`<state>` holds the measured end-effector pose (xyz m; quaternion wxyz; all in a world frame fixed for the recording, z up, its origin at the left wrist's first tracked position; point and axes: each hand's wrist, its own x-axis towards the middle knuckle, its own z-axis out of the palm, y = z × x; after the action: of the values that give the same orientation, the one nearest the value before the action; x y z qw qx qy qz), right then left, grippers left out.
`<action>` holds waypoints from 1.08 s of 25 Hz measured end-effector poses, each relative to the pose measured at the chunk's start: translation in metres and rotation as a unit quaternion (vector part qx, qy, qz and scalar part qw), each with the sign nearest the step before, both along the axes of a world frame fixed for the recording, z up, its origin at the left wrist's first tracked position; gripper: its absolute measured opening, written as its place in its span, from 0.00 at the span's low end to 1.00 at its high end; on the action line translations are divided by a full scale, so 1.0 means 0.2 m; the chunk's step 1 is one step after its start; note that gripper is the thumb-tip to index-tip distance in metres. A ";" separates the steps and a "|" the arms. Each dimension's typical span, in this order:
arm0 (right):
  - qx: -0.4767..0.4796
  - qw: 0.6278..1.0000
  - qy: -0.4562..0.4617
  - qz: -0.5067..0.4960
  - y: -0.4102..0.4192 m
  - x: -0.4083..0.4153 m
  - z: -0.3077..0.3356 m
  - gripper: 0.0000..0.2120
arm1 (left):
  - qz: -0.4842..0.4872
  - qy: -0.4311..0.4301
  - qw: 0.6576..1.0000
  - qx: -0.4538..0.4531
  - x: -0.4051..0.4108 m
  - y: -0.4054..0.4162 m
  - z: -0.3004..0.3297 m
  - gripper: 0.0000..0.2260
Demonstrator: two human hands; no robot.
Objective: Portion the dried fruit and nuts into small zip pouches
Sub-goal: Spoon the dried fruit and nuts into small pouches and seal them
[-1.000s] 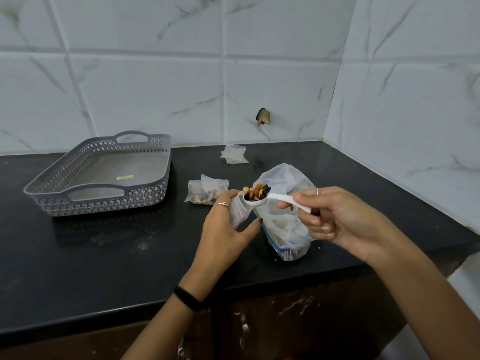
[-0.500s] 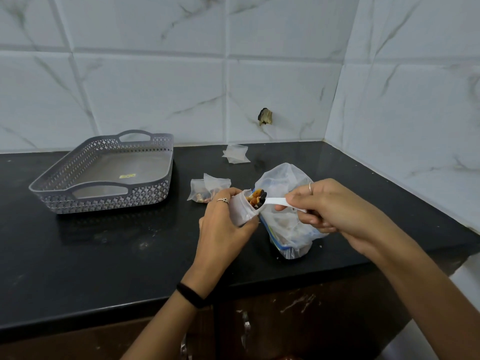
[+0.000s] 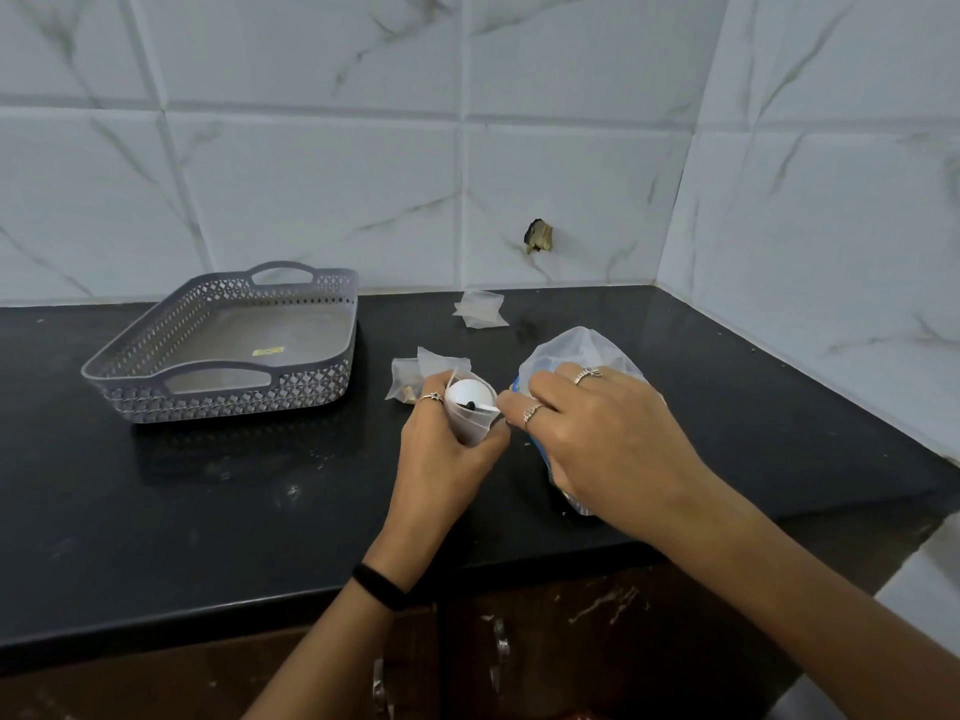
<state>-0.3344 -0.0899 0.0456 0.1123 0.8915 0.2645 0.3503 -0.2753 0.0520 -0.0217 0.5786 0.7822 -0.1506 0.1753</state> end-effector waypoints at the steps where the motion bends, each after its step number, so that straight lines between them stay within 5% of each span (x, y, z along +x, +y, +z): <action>1: -0.017 0.999 -0.031 0.018 -0.01 0.01 -0.01 0.14 | -0.005 0.006 1.000 -0.005 -0.01 0.01 0.01 0.17; 5: -0.057 0.993 -0.102 0.037 -0.04 0.01 -0.03 0.15 | -0.015 0.029 0.999 -0.017 -0.02 0.01 0.02 0.18; 12: 0.045 0.994 -0.097 0.020 -0.10 0.03 -0.03 0.16 | -0.039 0.046 0.998 -0.018 -0.04 -0.01 0.03 0.23; 20: 0.023 0.991 -0.129 0.012 -0.15 0.03 -0.03 0.19 | -0.068 0.064 0.995 -0.029 -0.03 -0.03 0.00 0.24; 23: 0.164 0.979 -0.119 0.010 -0.15 0.01 -0.04 0.13 | -0.066 0.073 0.994 -0.036 -0.02 -0.04 0.00 0.26; 27: 0.436 0.899 -0.026 -0.025 -0.23 -0.02 0.03 0.08 | -0.073 0.100 0.991 -0.053 -0.04 -0.03 -0.01 0.18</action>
<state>-0.3391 -0.1353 0.0513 -0.2720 0.8481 0.0603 0.4507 -0.2823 0.0451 -0.0242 0.6425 0.7510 -0.1389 0.0614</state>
